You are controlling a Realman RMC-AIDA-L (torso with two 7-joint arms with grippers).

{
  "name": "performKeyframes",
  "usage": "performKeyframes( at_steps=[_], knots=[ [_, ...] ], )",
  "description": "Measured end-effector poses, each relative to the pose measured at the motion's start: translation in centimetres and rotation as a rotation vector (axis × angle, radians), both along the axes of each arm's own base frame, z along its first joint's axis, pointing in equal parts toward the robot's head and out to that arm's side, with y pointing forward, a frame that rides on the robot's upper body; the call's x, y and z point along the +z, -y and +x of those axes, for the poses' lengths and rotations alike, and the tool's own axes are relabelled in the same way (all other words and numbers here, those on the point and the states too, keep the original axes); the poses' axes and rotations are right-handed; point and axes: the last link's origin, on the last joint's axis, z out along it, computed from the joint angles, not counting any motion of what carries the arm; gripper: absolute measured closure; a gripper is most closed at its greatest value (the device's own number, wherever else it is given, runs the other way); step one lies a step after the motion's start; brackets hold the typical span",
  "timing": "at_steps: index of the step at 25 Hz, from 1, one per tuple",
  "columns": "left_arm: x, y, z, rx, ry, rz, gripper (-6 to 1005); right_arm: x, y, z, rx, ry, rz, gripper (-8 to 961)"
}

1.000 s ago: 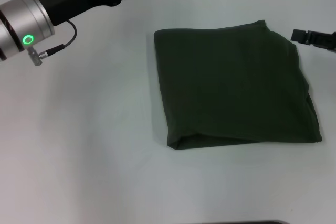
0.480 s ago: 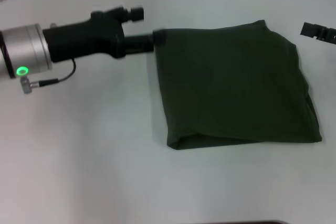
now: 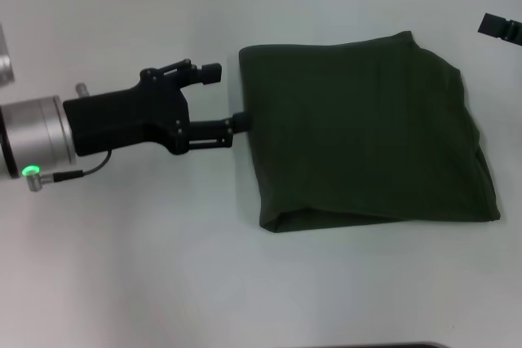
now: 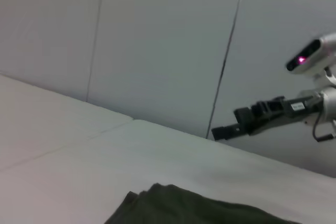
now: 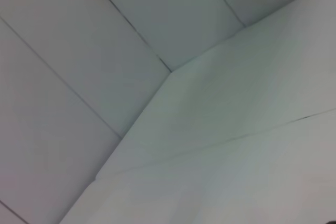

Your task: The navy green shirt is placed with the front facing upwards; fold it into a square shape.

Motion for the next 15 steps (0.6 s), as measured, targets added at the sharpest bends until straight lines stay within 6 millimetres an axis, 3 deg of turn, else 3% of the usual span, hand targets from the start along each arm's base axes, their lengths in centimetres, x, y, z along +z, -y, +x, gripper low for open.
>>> performKeyframes(
  at_steps=[15],
  knots=[
    [-2.1, 5.4, -2.4, -0.12, 0.025, -0.037, 90, -0.3, -0.5, -0.3, -0.025, -0.045, 0.047, 38]
  ],
)
